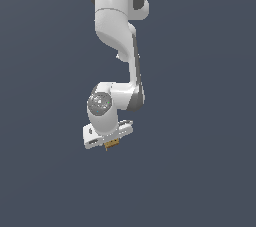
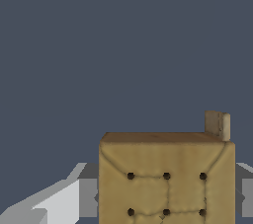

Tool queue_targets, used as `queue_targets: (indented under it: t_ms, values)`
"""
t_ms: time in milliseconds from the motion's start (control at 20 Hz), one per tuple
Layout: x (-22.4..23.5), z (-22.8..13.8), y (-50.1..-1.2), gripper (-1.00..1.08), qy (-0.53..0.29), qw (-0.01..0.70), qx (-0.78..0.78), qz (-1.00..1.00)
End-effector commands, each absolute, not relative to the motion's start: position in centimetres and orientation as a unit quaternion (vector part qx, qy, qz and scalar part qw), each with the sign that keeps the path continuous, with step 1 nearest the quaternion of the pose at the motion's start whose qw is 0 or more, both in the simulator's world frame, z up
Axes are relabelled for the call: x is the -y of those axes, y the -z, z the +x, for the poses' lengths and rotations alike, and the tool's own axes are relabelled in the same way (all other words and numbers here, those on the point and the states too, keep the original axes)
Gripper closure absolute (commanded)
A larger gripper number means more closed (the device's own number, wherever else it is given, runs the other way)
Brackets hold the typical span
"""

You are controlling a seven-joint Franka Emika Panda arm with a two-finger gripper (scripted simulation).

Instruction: Pick up the object and move it to a goal position.

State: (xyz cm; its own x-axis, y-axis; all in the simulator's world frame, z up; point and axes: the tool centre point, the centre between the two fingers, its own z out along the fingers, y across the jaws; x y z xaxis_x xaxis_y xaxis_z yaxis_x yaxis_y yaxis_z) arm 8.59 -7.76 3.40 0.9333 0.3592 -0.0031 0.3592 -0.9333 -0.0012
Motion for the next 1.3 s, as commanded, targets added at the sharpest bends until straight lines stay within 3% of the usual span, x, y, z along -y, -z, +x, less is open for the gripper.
queue_targets:
  t_ms: [0, 800, 1250]
  values:
    - [6.5, 8.9, -5.2, 1.08, 0.000, 0.000, 0.183, -0.983]
    - [-4.2, 10.8, -19.4, 1.08, 0.000, 0.000, 0.183, -0.983]
    - [-6.8, 11.5, -23.0, 1.08, 0.000, 0.000, 0.183, -0.983]
